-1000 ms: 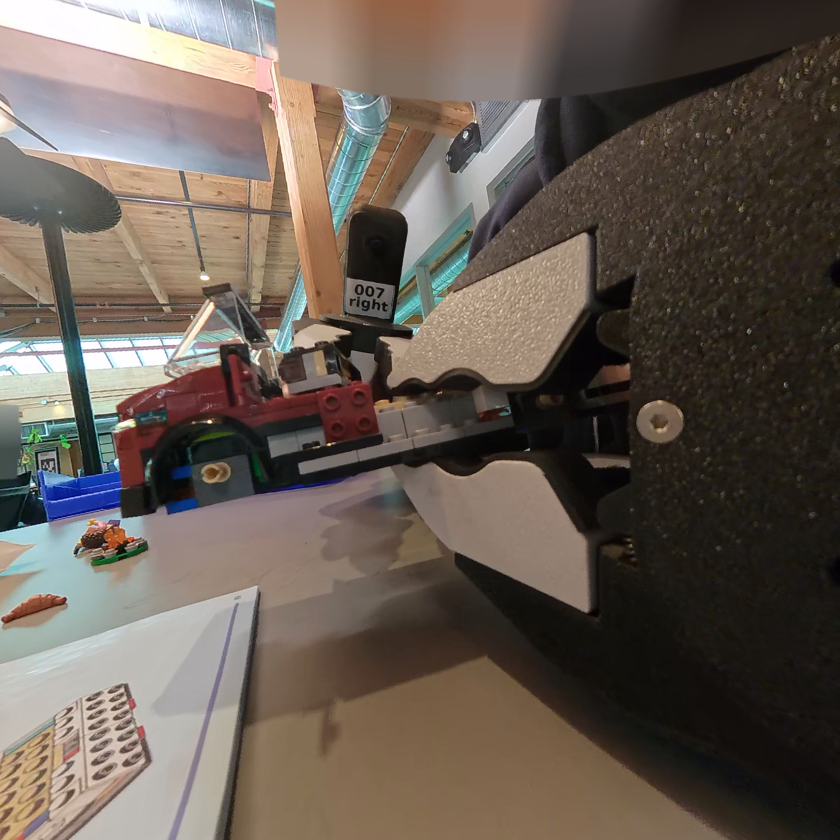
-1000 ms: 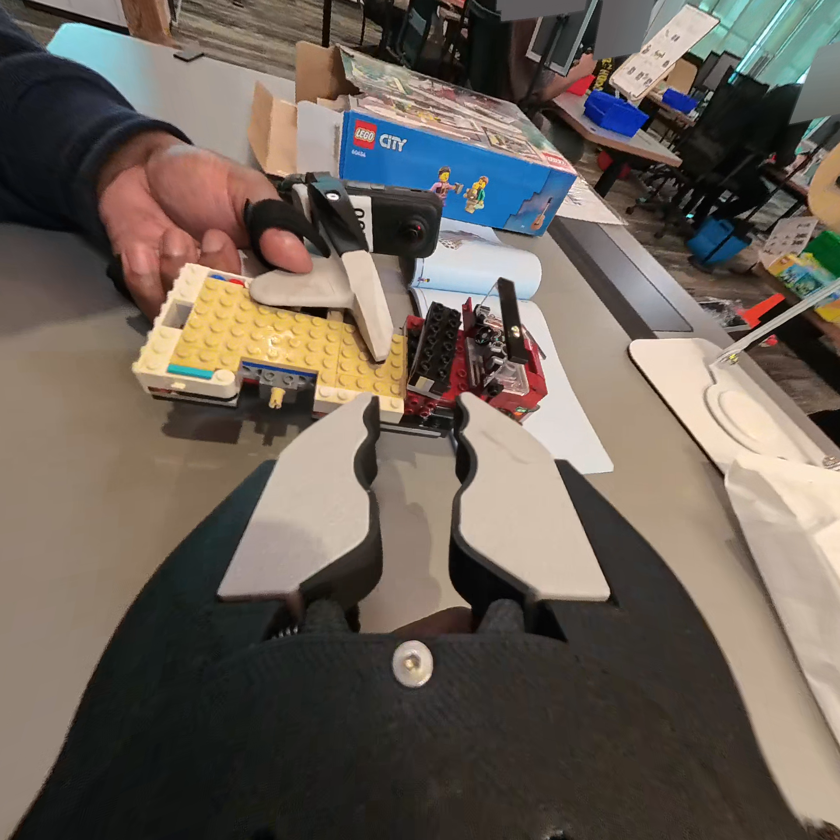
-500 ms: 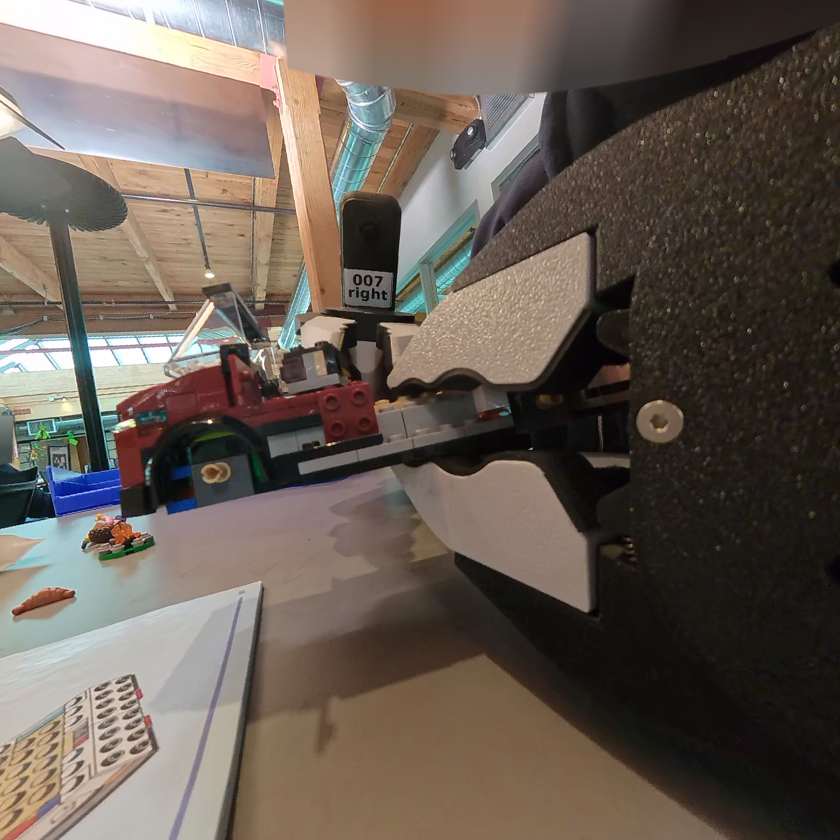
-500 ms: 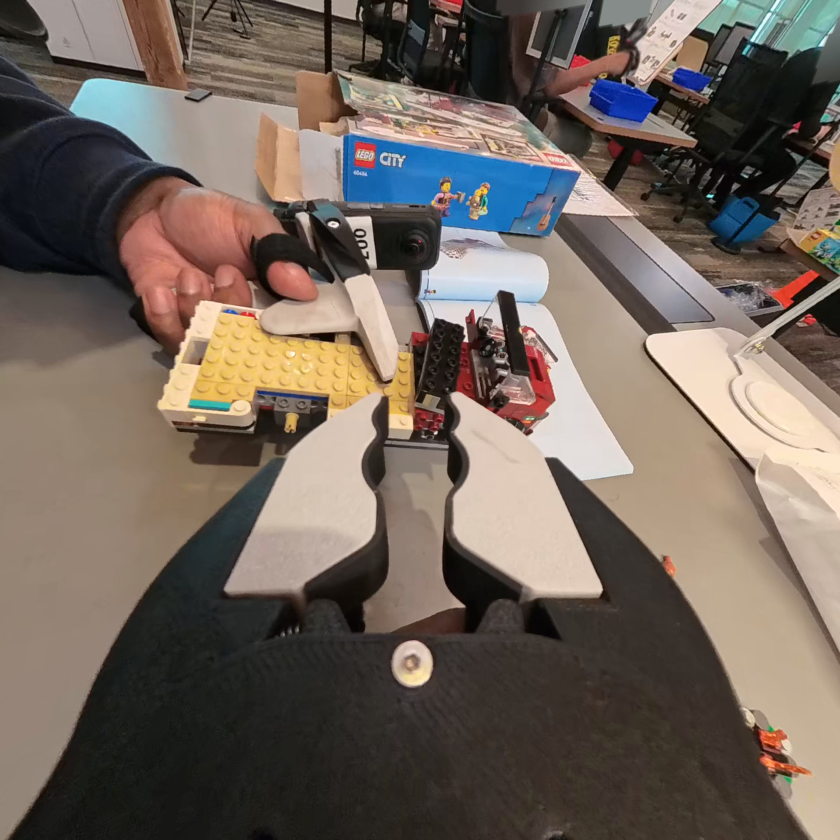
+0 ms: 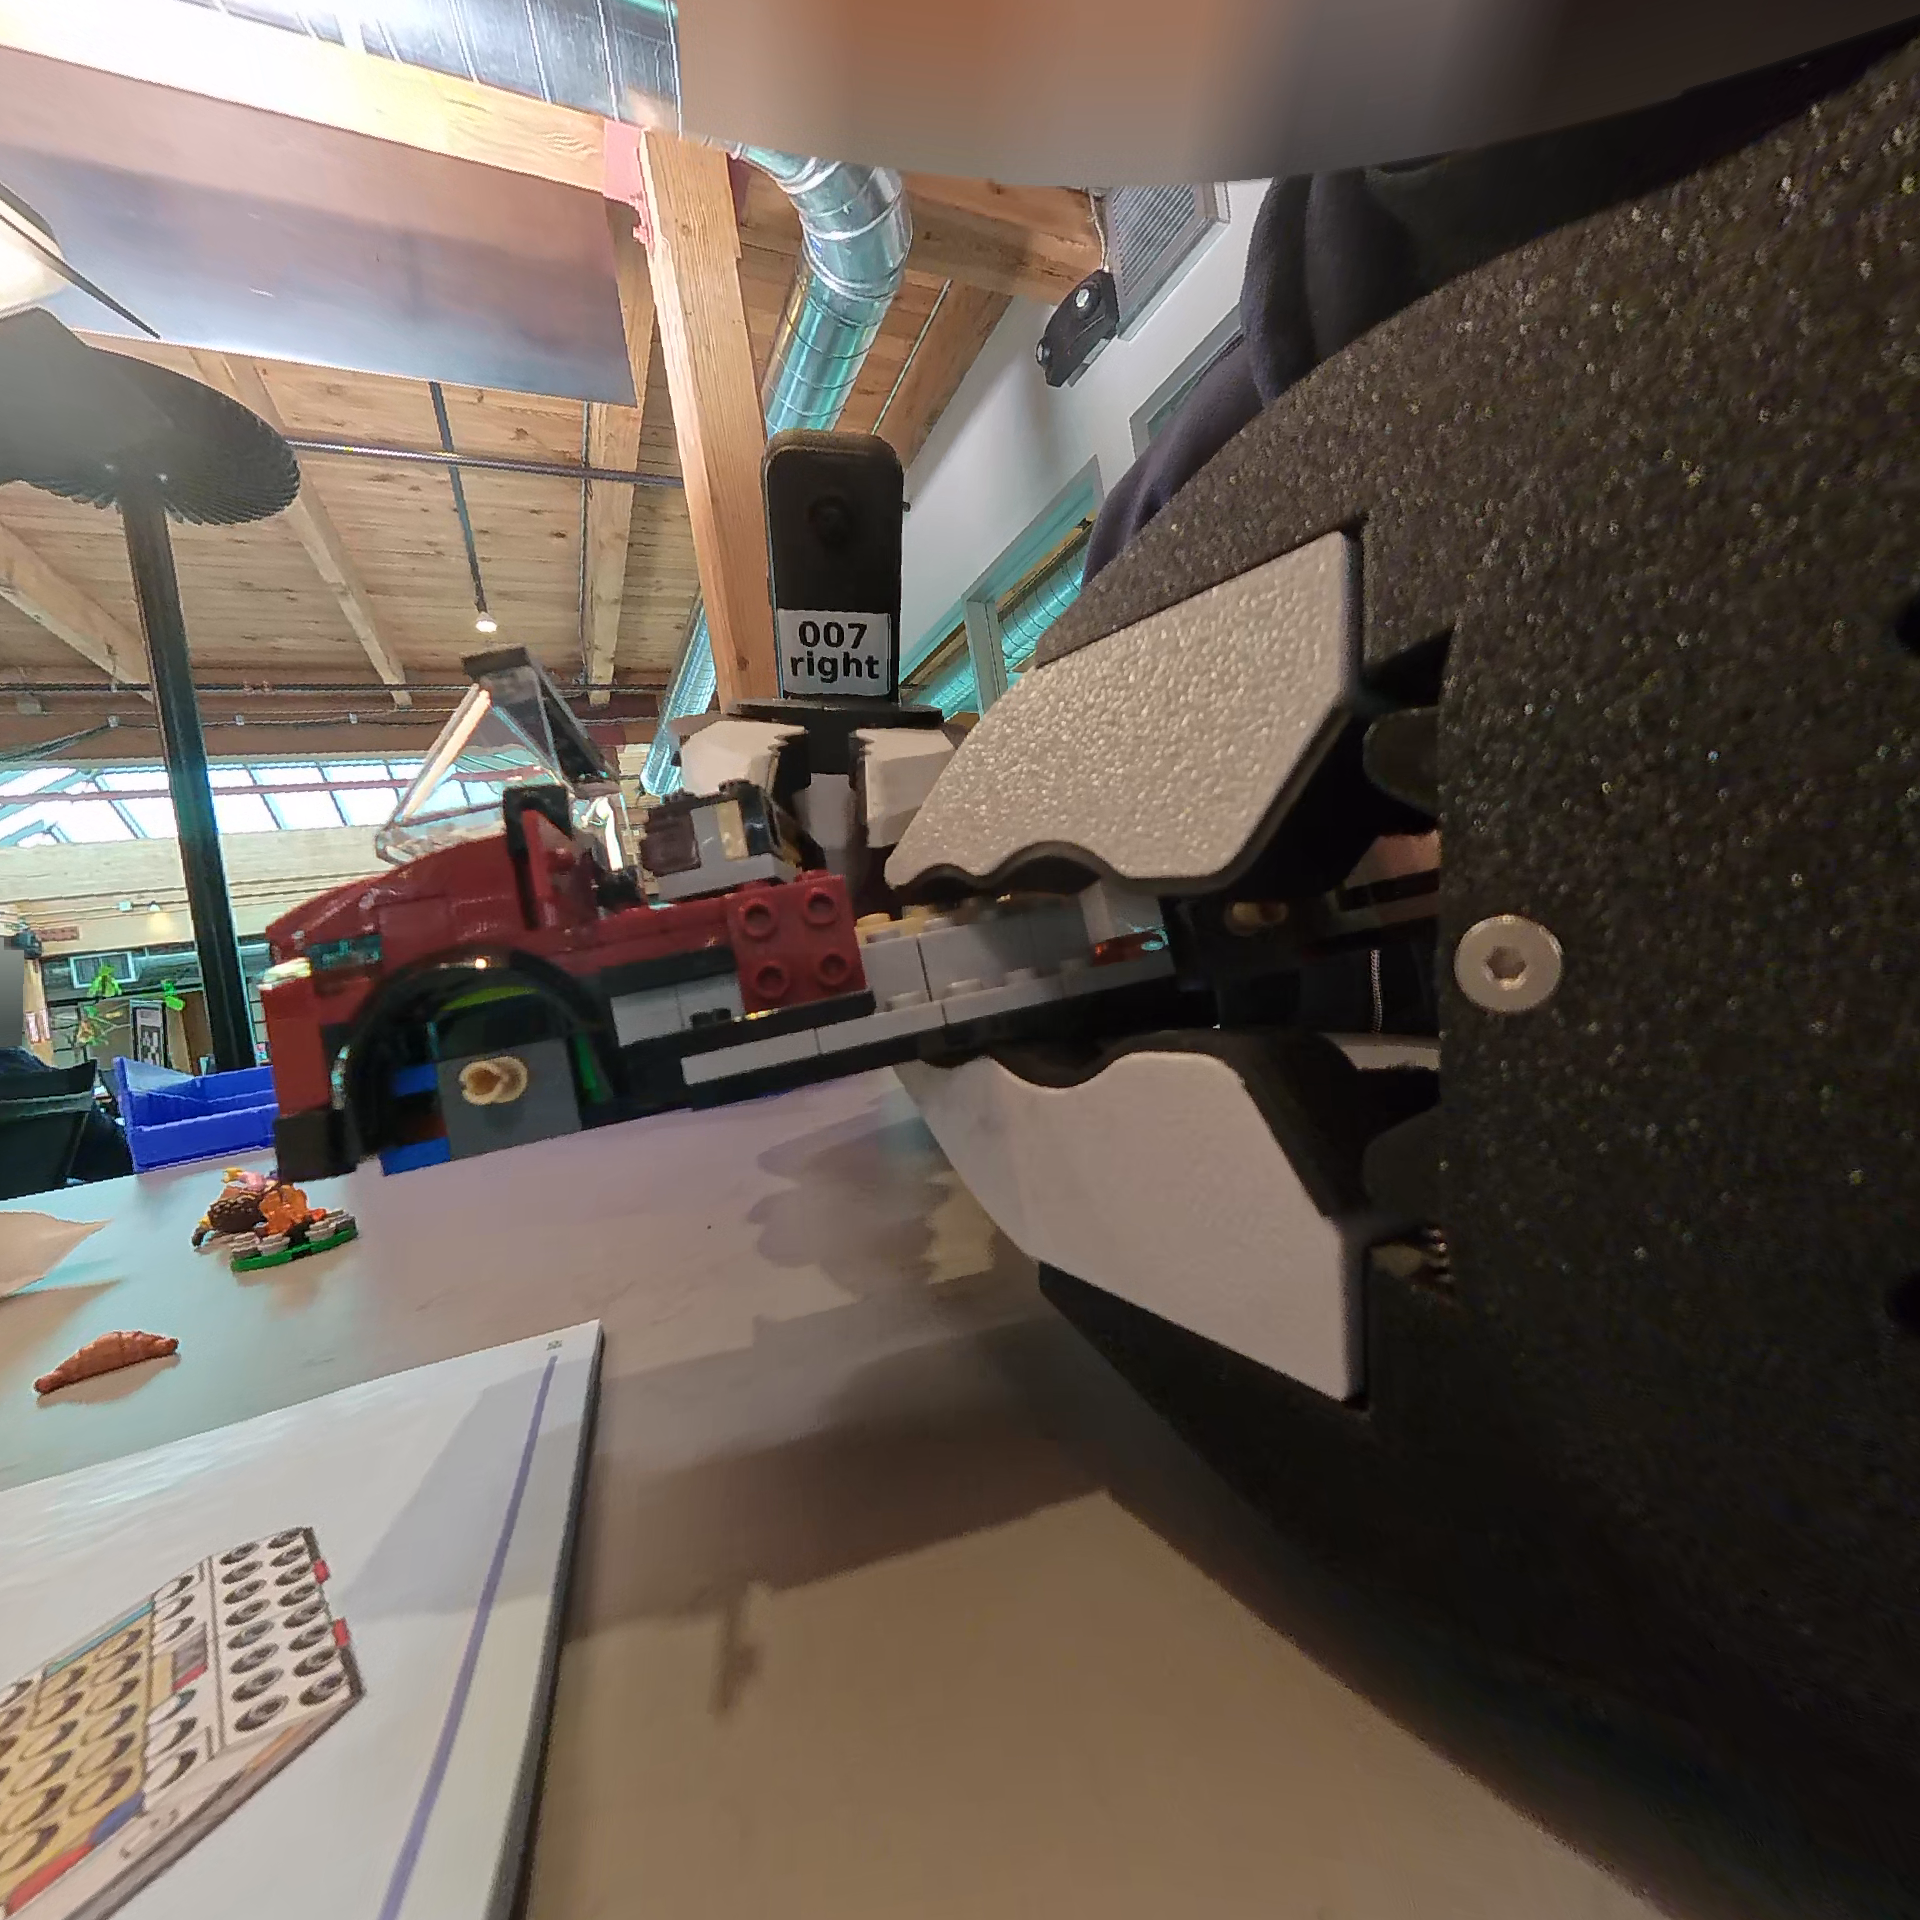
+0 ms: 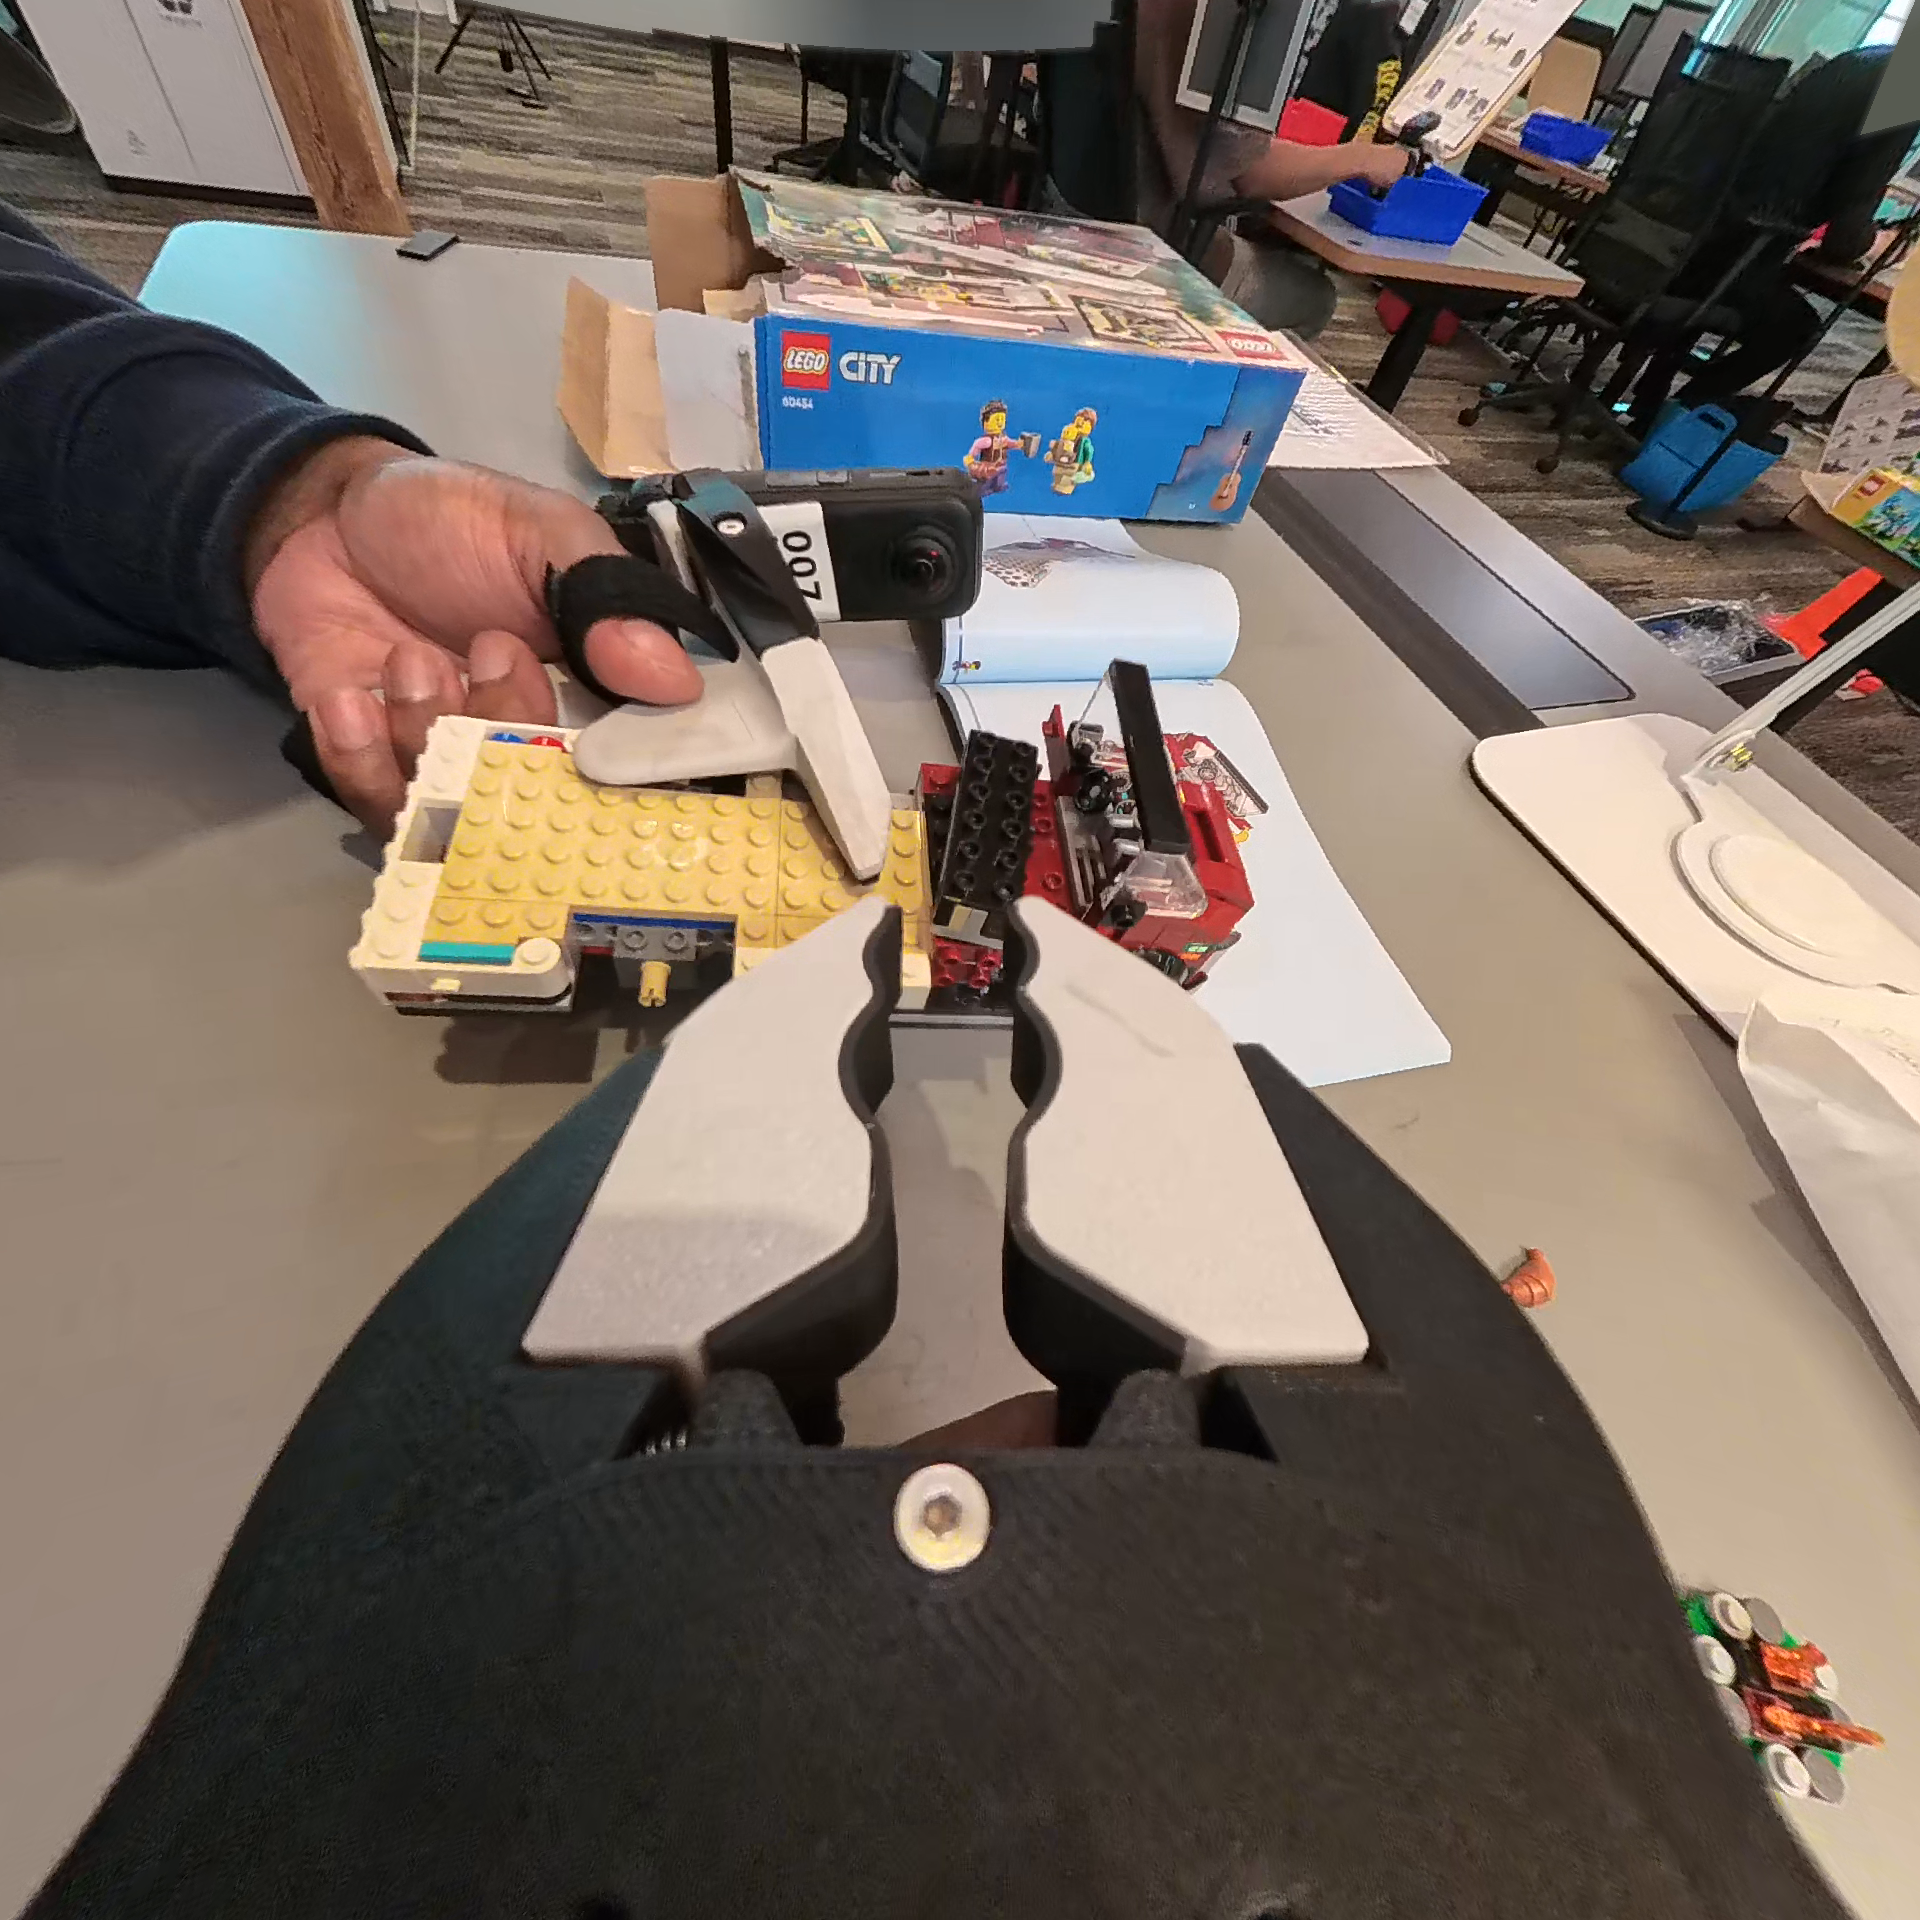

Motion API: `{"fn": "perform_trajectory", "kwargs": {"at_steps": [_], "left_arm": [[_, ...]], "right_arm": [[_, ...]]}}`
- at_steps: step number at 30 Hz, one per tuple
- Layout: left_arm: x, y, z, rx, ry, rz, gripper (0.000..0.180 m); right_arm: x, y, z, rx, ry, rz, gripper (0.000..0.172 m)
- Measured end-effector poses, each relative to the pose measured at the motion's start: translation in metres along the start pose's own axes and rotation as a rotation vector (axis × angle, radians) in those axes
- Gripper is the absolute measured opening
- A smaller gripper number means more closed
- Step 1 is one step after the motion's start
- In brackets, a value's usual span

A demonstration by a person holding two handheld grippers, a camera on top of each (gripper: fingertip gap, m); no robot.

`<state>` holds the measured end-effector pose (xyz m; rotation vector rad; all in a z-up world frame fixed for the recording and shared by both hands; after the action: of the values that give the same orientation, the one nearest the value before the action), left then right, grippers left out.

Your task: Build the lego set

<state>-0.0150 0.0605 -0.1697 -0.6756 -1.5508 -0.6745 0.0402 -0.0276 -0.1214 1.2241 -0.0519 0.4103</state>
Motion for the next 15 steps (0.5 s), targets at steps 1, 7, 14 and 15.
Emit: {"fn": "perform_trajectory", "kwargs": {"at_steps": [1, 7, 14, 15], "left_arm": [[0.0, 0.0, 0.0, 0.0, 0.0, 0.0, 0.023], [0.0, -0.001, 0.0, 0.0, 0.009, -0.006, 0.023], [-0.001, -0.002, -0.001, -0.003, 0.024, -0.019, 0.023], [-0.001, -0.003, -0.002, -0.004, 0.025, -0.021, 0.023]], "right_arm": [[0.0, 0.001, 0.0, 0.002, 0.0, -0.004, 0.018], [0.004, 0.011, 0.001, 0.004, -0.029, -0.01, 0.017], [0.001, 0.021, -0.005, -0.06, -0.047, 0.025, 0.016], [0.0, 0.022, -0.006, -0.068, -0.043, 0.029, 0.016]]}}
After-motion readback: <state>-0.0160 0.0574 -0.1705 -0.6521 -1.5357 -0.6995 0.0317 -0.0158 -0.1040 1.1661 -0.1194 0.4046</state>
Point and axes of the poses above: each gripper's, where its closed fingertips meet, z back along the fingers, y out of its top, x = y × z across the jaws, the point moved 5 cm from there along z, back along the fingers, and after that the axes turned 6 degrees about z, right-handed, at the moved point
